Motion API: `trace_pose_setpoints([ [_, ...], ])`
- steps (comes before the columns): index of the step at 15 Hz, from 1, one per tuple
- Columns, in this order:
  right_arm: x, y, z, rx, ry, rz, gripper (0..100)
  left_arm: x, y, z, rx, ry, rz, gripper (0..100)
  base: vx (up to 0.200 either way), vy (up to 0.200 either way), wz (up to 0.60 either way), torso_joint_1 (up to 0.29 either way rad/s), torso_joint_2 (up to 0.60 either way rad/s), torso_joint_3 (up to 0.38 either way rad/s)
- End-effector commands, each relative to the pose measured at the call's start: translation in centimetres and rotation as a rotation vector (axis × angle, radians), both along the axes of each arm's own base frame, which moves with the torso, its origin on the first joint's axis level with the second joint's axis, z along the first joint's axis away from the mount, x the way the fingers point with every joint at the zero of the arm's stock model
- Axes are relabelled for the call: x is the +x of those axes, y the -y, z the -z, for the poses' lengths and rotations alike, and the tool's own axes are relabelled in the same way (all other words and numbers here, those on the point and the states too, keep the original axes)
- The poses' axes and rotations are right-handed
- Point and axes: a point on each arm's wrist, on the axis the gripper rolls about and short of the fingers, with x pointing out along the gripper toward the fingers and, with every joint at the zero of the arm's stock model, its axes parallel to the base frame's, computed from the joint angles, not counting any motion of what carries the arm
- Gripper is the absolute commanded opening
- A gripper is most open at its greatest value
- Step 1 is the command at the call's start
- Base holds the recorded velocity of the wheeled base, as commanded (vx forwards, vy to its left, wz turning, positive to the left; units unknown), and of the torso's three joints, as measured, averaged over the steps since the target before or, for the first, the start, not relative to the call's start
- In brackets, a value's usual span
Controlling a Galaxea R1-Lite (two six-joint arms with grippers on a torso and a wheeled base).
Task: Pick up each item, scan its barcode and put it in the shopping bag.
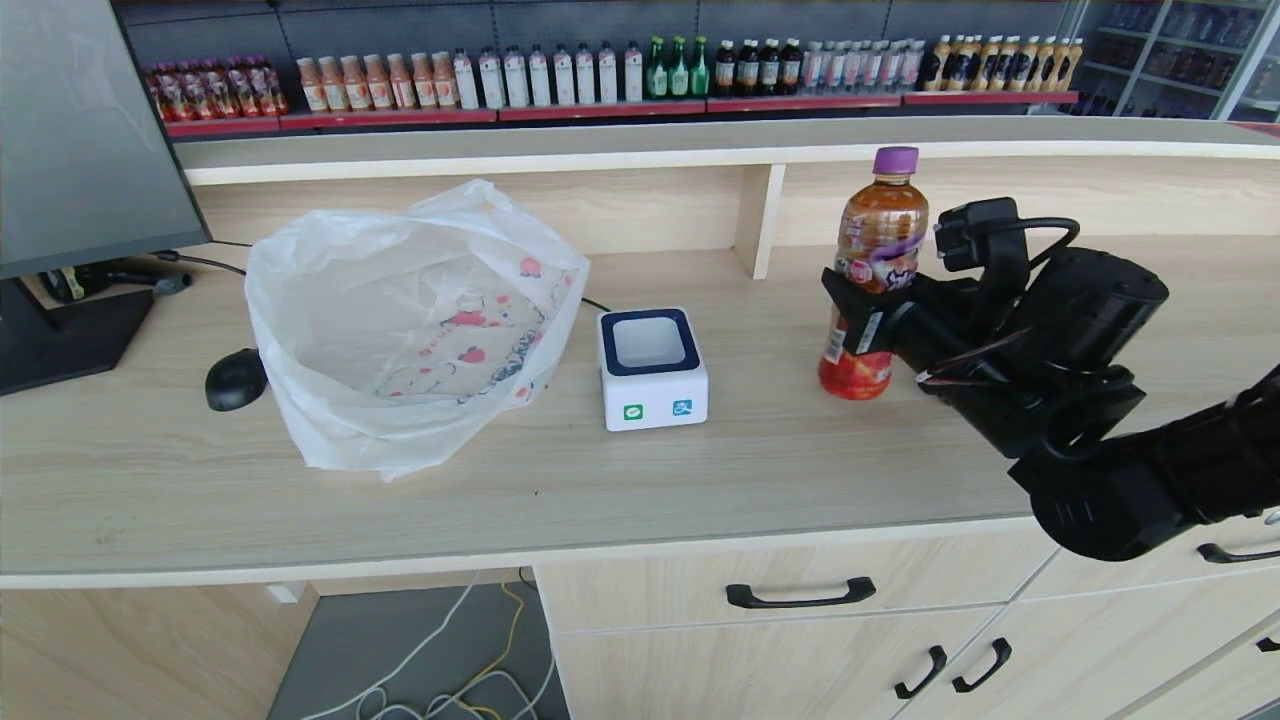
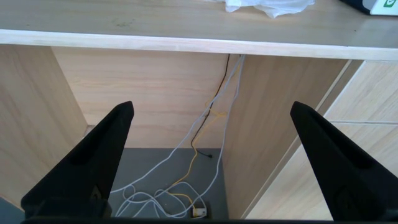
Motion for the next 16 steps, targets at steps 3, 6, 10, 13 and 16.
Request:
trace_pose_setpoints([
  [3,-1.4,0.4,-1.4,0.013,0.033,-0.016,0,0.0,0.0,0.0,0.000,0.000,0.000,100,0.000,0.000,0.00,0.000,0.00,0.000],
  [6,-3.0,0.5,-2.0,0.030,0.042,-0.033,0,0.0,0.0,0.0,0.000,0.000,0.000,100,0.000,0.000,0.00,0.000,0.00,0.000],
  [10,-5.3,0.7,-3.1,0.055,0.066,-0.061,0,0.0,0.0,0.0,0.000,0.000,0.000,100,0.000,0.000,0.00,0.000,0.00,0.000],
  [13,-6.7,1.1,-3.4,0.057,0.068,-0.068,0,0.0,0.0,0.0,0.000,0.000,0.000,100,0.000,0.000,0.00,0.000,0.00,0.000],
  [16,-9.4,1.3,-3.1,0.062,0.055,-0.100,0,0.0,0.0,0.0,0.000,0.000,0.001,100,0.000,0.000,0.00,0.000,0.00,0.000],
])
